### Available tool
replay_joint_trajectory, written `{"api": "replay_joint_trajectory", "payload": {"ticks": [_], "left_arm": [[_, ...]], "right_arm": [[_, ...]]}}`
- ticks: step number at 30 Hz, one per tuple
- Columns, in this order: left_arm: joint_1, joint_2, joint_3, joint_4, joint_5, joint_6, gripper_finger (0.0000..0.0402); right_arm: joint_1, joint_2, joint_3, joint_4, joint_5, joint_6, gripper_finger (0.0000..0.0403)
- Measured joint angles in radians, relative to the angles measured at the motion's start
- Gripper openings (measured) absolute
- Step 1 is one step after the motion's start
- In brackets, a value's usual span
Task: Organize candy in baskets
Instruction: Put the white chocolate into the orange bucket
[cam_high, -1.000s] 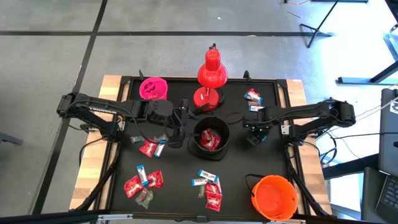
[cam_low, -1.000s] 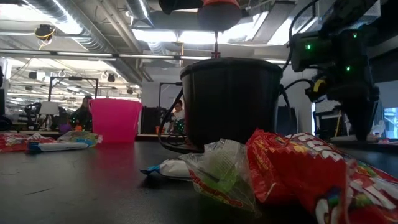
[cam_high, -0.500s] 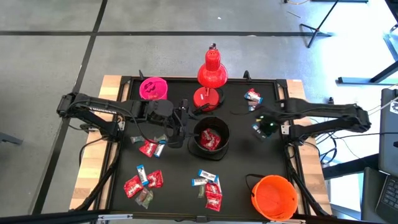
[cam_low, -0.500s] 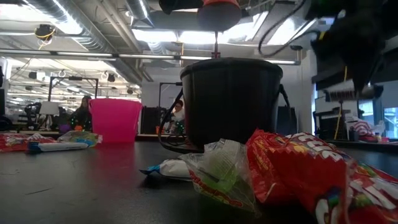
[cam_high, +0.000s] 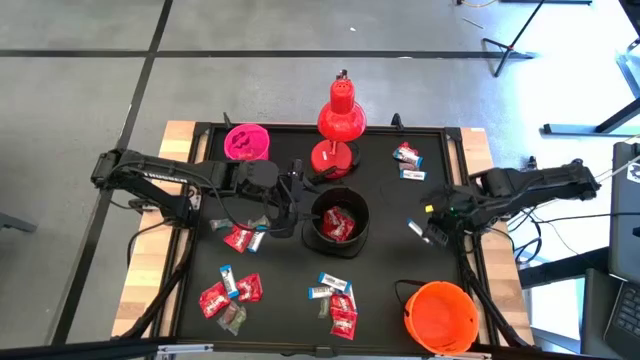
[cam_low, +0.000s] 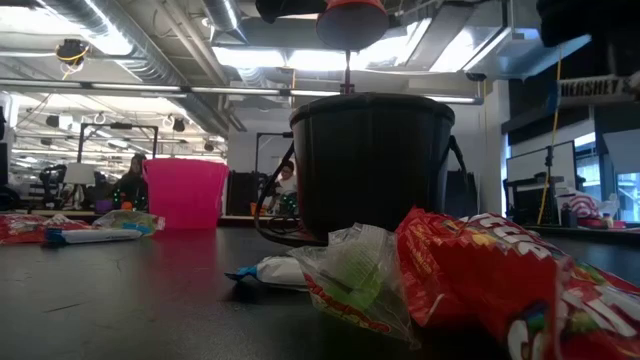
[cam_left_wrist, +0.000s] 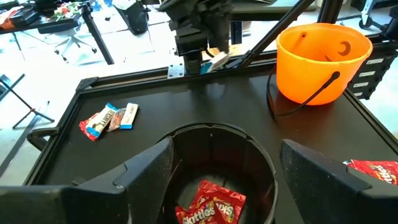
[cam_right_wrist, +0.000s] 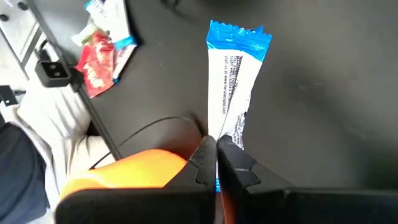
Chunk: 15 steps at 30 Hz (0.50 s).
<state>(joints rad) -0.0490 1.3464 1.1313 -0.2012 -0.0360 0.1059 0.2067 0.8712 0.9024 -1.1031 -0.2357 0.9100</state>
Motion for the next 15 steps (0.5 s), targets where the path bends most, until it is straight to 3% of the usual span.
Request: {"api": "replay_joint_trajectory", "payload": {"ticks": [8,15], "left_arm": [[0.0,0.0,0.0,0.0,0.0,-0.019,0.0284],[-0.001,0.0,0.0,0.0,0.0,-0.027,0.0284]], "right_arm": [[0.198,0.019,0.0,0.121,-0.013,0.124,0.0],[0.414,0.019,0.0,0.285,-0.05,0.341,0.0]]}}
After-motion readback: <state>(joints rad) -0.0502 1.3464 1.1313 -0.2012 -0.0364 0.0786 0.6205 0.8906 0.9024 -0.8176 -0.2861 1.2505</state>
